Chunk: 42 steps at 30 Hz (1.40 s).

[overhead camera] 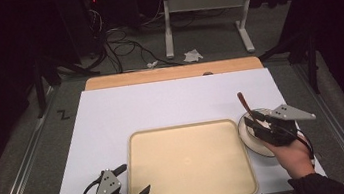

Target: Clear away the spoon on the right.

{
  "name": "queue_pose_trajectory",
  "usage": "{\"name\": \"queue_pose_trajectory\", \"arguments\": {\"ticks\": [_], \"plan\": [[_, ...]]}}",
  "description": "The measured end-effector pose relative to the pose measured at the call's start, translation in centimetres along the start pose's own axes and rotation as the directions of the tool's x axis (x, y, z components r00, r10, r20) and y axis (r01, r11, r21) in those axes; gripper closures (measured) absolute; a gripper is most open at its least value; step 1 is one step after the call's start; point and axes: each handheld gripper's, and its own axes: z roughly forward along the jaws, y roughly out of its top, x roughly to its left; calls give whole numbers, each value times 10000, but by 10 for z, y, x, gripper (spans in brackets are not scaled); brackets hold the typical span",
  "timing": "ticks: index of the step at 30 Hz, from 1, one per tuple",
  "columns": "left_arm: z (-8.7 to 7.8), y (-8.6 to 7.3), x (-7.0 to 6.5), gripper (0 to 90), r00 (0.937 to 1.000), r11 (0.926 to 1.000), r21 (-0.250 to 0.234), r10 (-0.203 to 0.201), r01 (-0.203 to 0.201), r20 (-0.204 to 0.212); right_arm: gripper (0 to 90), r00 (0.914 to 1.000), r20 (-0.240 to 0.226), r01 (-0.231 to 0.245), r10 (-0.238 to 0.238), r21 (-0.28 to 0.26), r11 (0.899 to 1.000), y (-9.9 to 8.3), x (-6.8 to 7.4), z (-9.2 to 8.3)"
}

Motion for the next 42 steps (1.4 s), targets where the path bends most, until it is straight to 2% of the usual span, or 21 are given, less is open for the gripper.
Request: {"name": "queue_pose_trajectory", "arguments": {"ticks": [1, 2, 3, 4, 5, 6, 8, 11, 12, 14, 16, 18, 20, 25, 29, 30, 34, 36, 39, 42], "plan": [[0, 0, 0, 3, 10000, 10000, -1, -5, 5, 18, 645, 10000, 0, 0, 0, 0, 10000, 0, 0, 0], [1, 0, 0, 3, 10000, 10000, 0, 1, -1, 34, 719, 9996, 267, 101, -103, 79, 9999, 7, -6, 3], [1, 0, 0, 3, 10000, 10000, 1, 4, -4, 45, 719, 9996, 267, 101, -103, 79, 9999, 7, -6, 3], [1, 0, 0, 3, 10000, 10000, -4, 6, -6, 53, 789, 9989, 430, 196, -195, -4, 9998, 12, -11, 4], [0, 0, 0, 3, 10000, 10000, -8, 17, -17, 46, 789, 9989, 430, 196, -195, -4, 9998, 12, -11, 4], [0, 0, 0, 3, 10000, 10000, 8, 32, -32, 51, 866, 9976, 586, 367, -363, -65, 9993, 19, -16, 7], [0, 0, 0, 4, 10000, 10000, 4, 35, -35, 52, 900, 9978, 580, 303, -306, 57, 9995, 25, -20, 12], [0, 0, -1, 4, 10000, 10000, -46, 36, -36, 58, 900, 9985, 520, 132, -143, 219, 9997, 34, -25, 18], [-1, 0, 0, 4, 10000, 10000, -33, 36, -36, 63, 900, 9986, 529, 10, -35, 457, 9990, 42, -29, 24], [-1, 0, 0, 4, 10000, 10000, -46, 33, -33, 64, 900, 9989, 471, -7, -15, 469, 9989, 45, -31, 27], [-1, 0, -1, 5, 10000, 10000, -90, 23, -22, 67, 900, 9990, 410, -201, 170, 756, 9969, 56, -36, 40], [-1, 0, -1, 5, 10000, 10000, -95, 26, -25, 68, 900, 9990, 443, -151, 114, 828, 9964, 58, -37, 42], [-2, 0, -1, 5, 10000, 9999, -101, 18, -17, 88, 900, 9982, 573, -239, 178, 1074, 9939, 63, -40, 52], [-2, 0, 0, 5, 10000, 9999, -129, 42, -41, 81, 900, 9959, 896, -68, -80, 1635, 9865, 70, -43, 76], [-3, 0, 0, 5, 9999, 9999, -146, 18, -16, 130, 900, 9920, 1234, -30, -256, 2257, 9742, 77, -49, 97], [-3, 0, 0, 5, 9999, 9999, -157, 23, -21, 131, 900, 9920, 1234, -30, -256, 2257, 9742, 77, -49, 97], [-3, 0, 0, 5, 9999, 9998, -176, 2, 0, 130, 900, 9872, 1520, 57, -491, 2741, 9617, 81, -53, 109], [-3, 0, 0, 5, 9999, 9998, -182, 1, 1, 133, 900, 9863, 1593, -59, -426, 2922, 9563, 83, -59, 113], [-3, 0, 0, 5, 9999, 9998, -187, 5, -2, 149, 900, 9855, 1629, -41, -473, 3014, 9535, 83, -63, 115], [-4, 1, -1, 5, 9999, 9998, -184, 18, -15, 158, 900, 9815, 1873, -211, -386, 3063, 9517, 83, -69, 116]]}}
